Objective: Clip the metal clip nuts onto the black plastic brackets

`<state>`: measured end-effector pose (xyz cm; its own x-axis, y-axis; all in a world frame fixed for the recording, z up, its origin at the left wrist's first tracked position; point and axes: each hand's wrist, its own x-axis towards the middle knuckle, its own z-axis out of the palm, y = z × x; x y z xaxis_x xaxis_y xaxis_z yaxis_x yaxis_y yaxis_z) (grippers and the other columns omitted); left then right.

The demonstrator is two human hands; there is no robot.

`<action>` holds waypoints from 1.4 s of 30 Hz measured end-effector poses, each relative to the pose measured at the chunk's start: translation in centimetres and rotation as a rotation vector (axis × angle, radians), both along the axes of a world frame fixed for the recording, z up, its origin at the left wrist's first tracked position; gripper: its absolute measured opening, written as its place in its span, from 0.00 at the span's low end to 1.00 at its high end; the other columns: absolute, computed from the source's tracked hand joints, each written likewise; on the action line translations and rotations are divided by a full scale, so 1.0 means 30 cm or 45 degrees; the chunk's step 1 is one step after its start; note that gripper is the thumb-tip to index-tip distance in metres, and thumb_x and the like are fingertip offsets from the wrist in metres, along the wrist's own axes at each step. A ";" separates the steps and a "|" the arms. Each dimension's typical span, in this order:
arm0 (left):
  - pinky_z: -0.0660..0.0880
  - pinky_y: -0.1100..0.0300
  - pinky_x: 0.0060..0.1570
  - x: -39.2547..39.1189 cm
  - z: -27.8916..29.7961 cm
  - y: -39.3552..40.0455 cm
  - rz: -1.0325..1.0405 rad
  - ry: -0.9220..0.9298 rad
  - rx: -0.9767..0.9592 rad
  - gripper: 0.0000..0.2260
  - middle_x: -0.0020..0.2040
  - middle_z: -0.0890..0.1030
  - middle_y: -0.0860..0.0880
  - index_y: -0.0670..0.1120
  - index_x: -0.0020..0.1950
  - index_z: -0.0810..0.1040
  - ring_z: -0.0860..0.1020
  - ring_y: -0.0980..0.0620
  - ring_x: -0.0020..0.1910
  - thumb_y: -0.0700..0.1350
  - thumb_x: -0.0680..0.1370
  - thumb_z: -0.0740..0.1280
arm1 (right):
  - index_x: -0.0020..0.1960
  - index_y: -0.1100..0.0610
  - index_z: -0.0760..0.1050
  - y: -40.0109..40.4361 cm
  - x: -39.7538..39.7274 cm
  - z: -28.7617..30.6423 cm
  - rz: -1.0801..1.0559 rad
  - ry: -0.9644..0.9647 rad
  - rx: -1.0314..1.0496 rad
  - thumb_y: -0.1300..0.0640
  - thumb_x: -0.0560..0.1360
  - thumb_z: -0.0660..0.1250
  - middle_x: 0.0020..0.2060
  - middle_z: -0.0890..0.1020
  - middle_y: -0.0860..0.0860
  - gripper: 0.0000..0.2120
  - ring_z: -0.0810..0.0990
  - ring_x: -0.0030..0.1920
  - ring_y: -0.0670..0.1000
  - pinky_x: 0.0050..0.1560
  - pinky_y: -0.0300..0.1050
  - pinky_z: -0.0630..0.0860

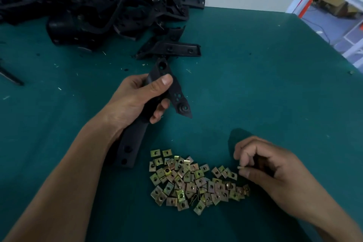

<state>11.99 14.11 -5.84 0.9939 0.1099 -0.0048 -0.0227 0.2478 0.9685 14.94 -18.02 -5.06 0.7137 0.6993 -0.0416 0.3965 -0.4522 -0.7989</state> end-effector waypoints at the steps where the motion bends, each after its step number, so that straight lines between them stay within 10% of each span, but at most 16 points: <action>1: 0.69 0.61 0.23 0.000 0.000 -0.001 -0.003 -0.005 0.009 0.20 0.32 0.77 0.46 0.48 0.39 0.79 0.72 0.51 0.24 0.64 0.68 0.77 | 0.43 0.49 0.77 0.002 0.006 0.002 -0.030 0.102 0.083 0.60 0.72 0.74 0.46 0.82 0.52 0.08 0.80 0.47 0.54 0.47 0.41 0.76; 15: 0.66 0.63 0.21 0.001 0.001 -0.017 0.039 -0.039 0.033 0.09 0.29 0.75 0.46 0.50 0.41 0.78 0.70 0.50 0.21 0.53 0.75 0.72 | 0.46 0.58 0.86 0.480 0.202 0.005 -0.199 0.968 1.086 0.65 0.70 0.71 0.37 0.83 0.53 0.08 0.77 0.35 0.46 0.31 0.35 0.73; 24: 0.65 0.62 0.21 0.010 -0.018 -0.005 0.027 -0.087 -0.010 0.09 0.30 0.74 0.44 0.46 0.43 0.76 0.67 0.51 0.21 0.50 0.75 0.73 | 0.46 0.58 0.86 0.428 0.224 -0.014 0.130 1.024 1.022 0.58 0.70 0.76 0.36 0.84 0.57 0.06 0.80 0.31 0.49 0.28 0.32 0.71; 42: 0.65 0.63 0.22 0.007 -0.025 -0.008 0.036 -0.069 0.000 0.12 0.31 0.74 0.46 0.43 0.46 0.75 0.67 0.52 0.22 0.49 0.74 0.74 | 0.49 0.60 0.86 0.462 0.200 -0.036 -0.054 0.892 0.993 0.65 0.70 0.71 0.39 0.86 0.56 0.10 0.82 0.39 0.51 0.45 0.47 0.74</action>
<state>12.19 13.88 -6.61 0.9892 0.1379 0.0492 -0.0824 0.2466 0.9656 20.93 -4.17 -6.13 0.7287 0.6849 -0.0040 -0.2718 0.2838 -0.9196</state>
